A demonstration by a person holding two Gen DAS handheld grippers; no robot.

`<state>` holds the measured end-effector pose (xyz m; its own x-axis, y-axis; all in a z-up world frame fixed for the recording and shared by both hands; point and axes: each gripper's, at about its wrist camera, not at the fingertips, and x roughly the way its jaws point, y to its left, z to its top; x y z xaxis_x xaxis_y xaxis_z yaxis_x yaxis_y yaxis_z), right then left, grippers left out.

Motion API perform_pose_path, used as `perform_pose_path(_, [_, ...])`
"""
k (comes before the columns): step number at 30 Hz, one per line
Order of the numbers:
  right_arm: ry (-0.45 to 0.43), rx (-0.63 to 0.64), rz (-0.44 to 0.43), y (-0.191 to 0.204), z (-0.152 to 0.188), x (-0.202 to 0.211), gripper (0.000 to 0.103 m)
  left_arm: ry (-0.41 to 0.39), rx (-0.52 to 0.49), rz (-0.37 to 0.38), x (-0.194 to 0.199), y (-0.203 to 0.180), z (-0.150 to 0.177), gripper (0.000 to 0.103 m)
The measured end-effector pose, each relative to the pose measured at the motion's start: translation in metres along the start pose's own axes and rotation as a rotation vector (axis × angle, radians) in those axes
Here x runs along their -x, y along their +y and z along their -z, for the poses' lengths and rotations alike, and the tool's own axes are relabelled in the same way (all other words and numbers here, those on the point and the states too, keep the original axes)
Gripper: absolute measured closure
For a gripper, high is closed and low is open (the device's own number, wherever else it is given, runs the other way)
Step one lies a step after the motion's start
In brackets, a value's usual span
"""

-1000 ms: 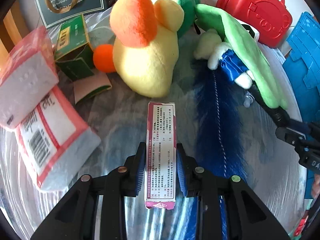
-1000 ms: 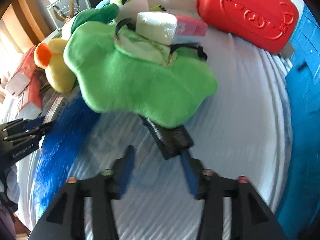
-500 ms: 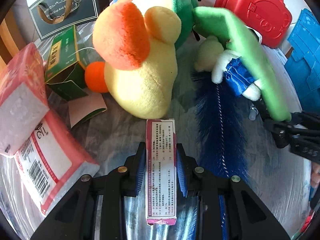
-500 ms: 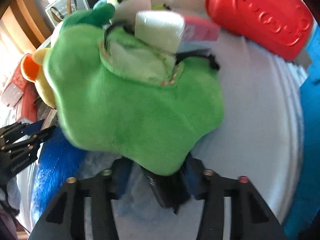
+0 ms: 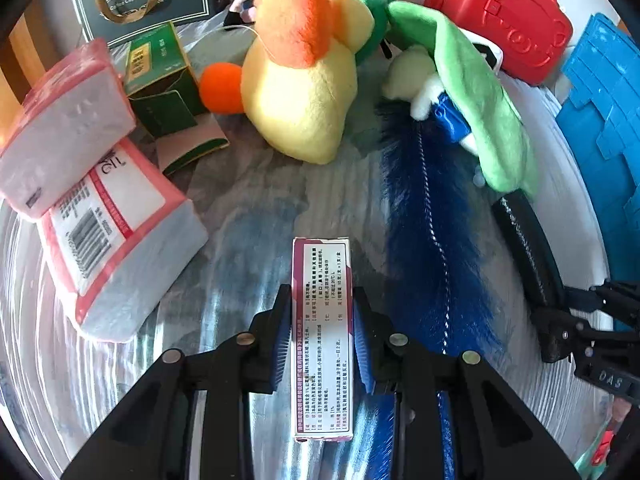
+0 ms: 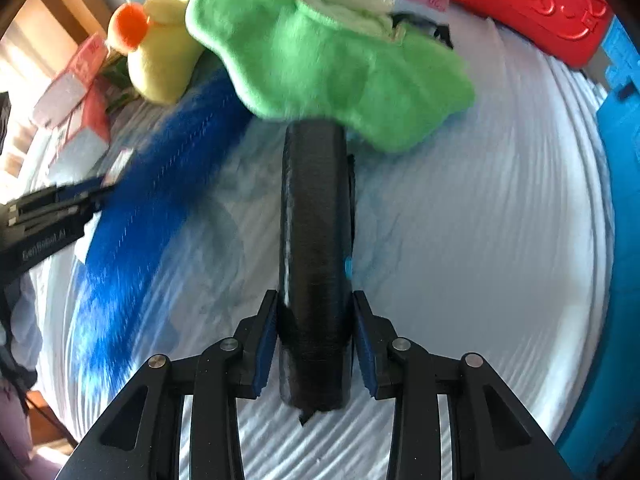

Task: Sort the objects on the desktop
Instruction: 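Carry both items over the blue crate and open both grippers to drop them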

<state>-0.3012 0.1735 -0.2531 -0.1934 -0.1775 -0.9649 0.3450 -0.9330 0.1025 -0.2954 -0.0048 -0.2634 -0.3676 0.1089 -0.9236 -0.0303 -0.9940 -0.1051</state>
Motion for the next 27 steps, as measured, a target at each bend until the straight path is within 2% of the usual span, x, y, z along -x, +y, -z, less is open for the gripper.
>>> perform_pose_path(2, [-0.035,-0.009,0.0,0.0,-0.013,0.001,0.067,-0.02,-0.003,-0.007,0.005,-0.002,-0.005,0.075])
perform_pose_path(3, [-0.044,-0.011,0.001,0.001,-0.019,0.0,0.067,-0.03,-0.006,-0.01,0.011,0.0,0.009,0.075])
perform_pose_path(4, [-0.051,-0.005,0.011,0.003,-0.028,-0.004,0.067,-0.04,-0.009,-0.013,0.014,-0.001,0.007,0.075])
perform_pose_path(7, [-0.043,-0.002,0.047,0.008,-0.04,-0.016,0.068,-0.067,-0.018,-0.022,0.02,-0.012,-0.002,0.075])
perform_pose_path(12, [-0.06,0.006,0.076,0.017,-0.032,-0.005,0.069,-0.122,-0.029,-0.017,0.044,-0.009,-0.009,0.075])
perform_pose_path(18, [-0.194,-0.008,0.059,0.027,-0.014,0.06,0.069,-0.252,-0.06,0.002,0.107,-0.012,-0.003,0.075])
perform_pose_path(22, [-0.339,-0.037,0.054,0.021,0.0,0.115,0.069,-0.348,-0.079,0.02,0.152,-0.019,0.008,0.075])
perform_pose_path(27, [-0.494,-0.053,0.064,0.039,0.024,0.177,0.069,-0.466,-0.122,0.047,0.208,-0.033,0.024,0.075])
